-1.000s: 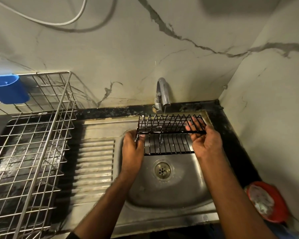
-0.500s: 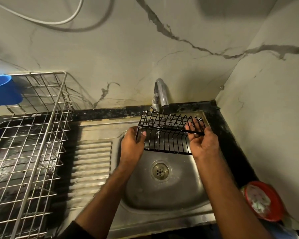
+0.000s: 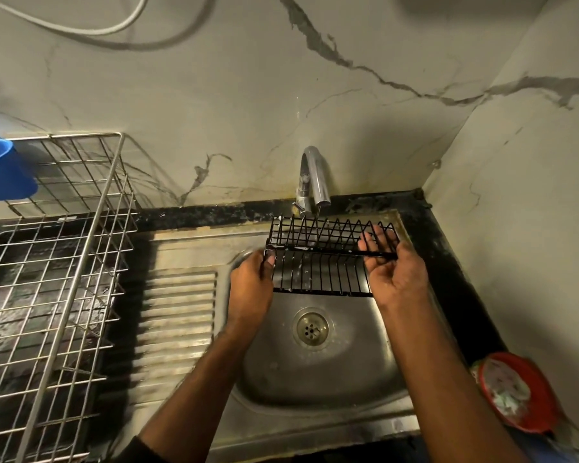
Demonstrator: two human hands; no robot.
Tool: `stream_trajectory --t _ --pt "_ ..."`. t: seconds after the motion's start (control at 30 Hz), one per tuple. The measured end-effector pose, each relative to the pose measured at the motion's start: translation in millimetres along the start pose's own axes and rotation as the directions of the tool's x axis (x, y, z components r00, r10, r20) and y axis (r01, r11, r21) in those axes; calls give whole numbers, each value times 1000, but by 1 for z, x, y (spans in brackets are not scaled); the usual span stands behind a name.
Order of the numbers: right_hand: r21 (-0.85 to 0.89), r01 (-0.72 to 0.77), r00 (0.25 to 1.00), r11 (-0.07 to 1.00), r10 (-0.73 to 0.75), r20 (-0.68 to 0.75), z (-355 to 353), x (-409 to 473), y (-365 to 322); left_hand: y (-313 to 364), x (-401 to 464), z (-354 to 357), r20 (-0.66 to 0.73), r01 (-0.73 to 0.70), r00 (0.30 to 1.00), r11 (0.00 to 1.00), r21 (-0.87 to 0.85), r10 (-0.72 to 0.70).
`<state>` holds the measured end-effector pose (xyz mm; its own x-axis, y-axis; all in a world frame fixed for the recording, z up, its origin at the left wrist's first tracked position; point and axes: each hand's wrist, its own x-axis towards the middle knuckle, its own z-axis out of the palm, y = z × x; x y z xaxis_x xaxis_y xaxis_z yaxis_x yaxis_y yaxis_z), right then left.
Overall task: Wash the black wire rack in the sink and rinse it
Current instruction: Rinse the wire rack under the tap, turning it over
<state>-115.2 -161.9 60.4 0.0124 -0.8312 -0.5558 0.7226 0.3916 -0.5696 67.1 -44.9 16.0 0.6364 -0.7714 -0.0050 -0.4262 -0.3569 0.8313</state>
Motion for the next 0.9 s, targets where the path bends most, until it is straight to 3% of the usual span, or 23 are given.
stream_trajectory --t 0.37,0.9 --pt "-39 0 995 999 4 102 10 -9 7 -7 0 -11 -31 13 999 999 -39 -15" --pt "-51 -4 994 999 10 108 16 -16 1 -15 1 -8 25 -22 999 1000 -4 22"
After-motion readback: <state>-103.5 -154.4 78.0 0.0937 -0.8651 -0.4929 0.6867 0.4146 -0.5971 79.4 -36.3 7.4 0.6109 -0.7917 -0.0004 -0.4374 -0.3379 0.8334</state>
